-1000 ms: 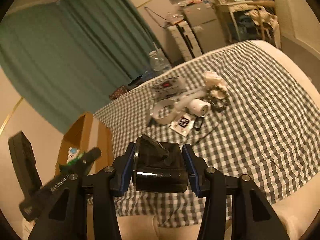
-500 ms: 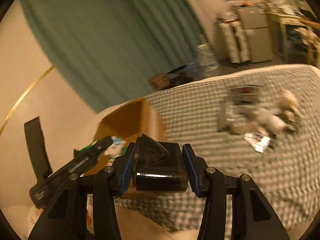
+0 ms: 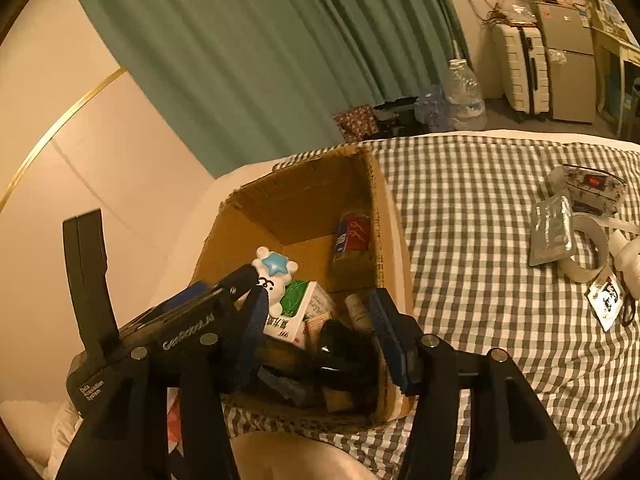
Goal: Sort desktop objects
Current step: 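Carry the snack bag and black pouch into the cardboard box and release both, then grasp the foil packet with the left tool while the right tool grasps the bead bracelet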
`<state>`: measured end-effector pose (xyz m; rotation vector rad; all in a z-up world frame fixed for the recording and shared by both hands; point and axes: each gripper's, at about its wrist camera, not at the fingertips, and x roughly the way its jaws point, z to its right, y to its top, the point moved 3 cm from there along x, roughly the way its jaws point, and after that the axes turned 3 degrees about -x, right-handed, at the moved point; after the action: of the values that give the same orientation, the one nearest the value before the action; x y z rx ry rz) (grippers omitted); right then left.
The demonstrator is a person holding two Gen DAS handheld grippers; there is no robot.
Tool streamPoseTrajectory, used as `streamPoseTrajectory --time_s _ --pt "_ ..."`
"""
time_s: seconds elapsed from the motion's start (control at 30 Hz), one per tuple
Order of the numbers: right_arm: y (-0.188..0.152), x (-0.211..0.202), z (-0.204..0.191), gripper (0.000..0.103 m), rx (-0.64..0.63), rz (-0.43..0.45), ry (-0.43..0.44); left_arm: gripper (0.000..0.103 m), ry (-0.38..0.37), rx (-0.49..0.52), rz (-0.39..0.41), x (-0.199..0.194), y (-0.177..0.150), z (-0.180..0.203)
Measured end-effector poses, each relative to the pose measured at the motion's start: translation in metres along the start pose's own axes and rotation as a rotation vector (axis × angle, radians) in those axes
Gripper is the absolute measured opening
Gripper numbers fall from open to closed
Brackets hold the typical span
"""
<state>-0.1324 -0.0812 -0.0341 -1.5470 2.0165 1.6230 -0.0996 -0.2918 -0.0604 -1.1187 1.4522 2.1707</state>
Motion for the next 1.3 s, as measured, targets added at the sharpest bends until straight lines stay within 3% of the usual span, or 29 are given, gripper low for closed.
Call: streamPoseTrajectory --time_s 0.13,0.3,0.4,0.5,0.63,0.77,1.03,1.3 --pt "0.001 -0.032 0.024 0.056 0.026 0.071 -0.087 0.089 -0.023 0.008 -0.019 -0.008 -0.005 0.009" --pt "0.000 -0.103 0.057 0.058 0.089 0.164 -0.187 0.096 -0.053 0.043 0.000 -0.038 -0.019 0.040" --pt "-0.005 -0.145 0.077 0.072 0.105 0.229 -0.265 0.097 -0.108 0.063 0.009 -0.059 -0.030 0.068" --pt "-0.019 -0.177 0.102 0.072 0.122 0.249 -0.363 0.102 -0.129 0.109 0.023 -0.078 -0.042 0.098" --pt "-0.042 -0.214 0.148 0.079 0.183 0.264 -0.489 0.103 -0.159 0.167 0.049 -0.101 -0.062 0.141" --pt "-0.069 -0.242 0.192 0.079 0.254 0.276 -0.530 0.103 -0.161 0.208 0.042 -0.102 -0.080 0.180" --pt "-0.093 -0.239 0.258 0.078 0.362 0.286 -0.529 0.103 -0.122 0.317 0.029 -0.057 -0.105 0.245" --pt "-0.094 -0.190 0.313 0.056 0.398 0.213 -0.522 0.103 -0.150 0.362 -0.021 0.034 -0.098 0.309"
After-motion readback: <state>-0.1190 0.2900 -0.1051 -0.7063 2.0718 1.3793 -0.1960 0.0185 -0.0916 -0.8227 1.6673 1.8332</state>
